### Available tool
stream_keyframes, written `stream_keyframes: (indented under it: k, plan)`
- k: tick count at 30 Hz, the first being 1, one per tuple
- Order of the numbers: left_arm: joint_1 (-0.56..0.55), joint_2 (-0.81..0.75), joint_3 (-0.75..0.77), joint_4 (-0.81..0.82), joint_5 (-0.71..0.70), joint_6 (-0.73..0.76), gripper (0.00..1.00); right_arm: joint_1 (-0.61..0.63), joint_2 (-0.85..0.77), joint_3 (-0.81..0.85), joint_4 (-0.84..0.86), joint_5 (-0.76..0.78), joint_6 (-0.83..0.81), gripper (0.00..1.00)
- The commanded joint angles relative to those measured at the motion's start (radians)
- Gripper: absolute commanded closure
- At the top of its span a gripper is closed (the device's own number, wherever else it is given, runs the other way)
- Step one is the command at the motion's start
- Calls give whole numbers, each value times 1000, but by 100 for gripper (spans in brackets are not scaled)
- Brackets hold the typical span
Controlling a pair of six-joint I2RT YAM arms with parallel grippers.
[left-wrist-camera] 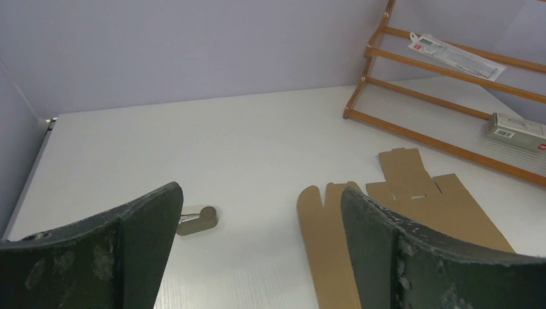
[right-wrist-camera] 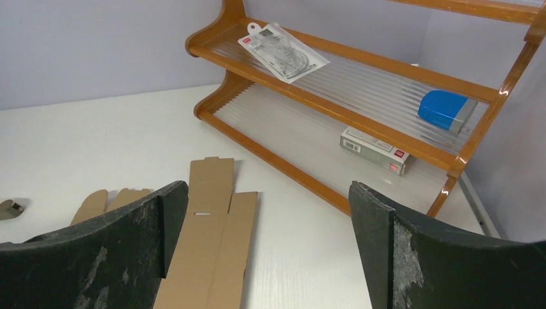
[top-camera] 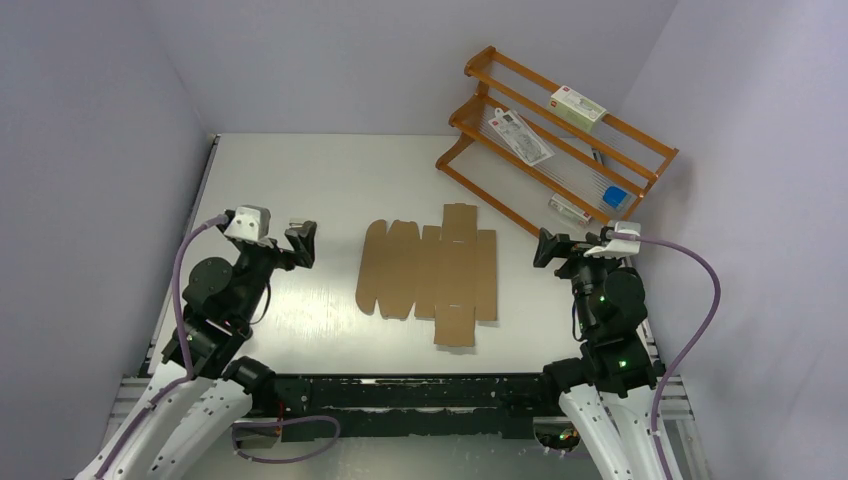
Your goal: Fold the paper box
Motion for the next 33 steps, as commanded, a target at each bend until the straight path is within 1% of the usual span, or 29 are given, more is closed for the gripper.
stream_keyframes:
  k: [1, 10, 14, 16, 20, 23, 25, 30, 33]
  plan:
    - [-6, 10, -4, 34, 32, -9, 3, -7, -4, 18, 15, -13, -13, 0]
    - [-6, 40, 0, 33, 68, -23, 2, -7, -6, 18, 15, -6, 8, 0]
    - [-6, 70, 8, 29, 66, -38, 3, -7, 23, 42, -14, -10, 54, 0]
    - [-5, 108, 41, -4, 87, -64, 3, -8, 56, 74, -48, -5, 92, 0]
    - [-5, 231, 103, -72, 188, -102, 3, -7, 126, 100, -102, -71, 165, 0]
    - [-6, 345, 129, -110, 227, -154, 3, -7, 167, 78, -115, -121, 220, 0]
    - [-6, 417, 137, -117, 281, -183, 3, -8, 189, 55, -122, -167, 242, 0]
    - [-6, 631, 167, -104, 429, -252, 3, -8, 246, -34, -76, -240, 290, 0]
    - [-6, 754, 193, -89, 491, -283, 3, -8, 294, -83, -24, -288, 316, 0]
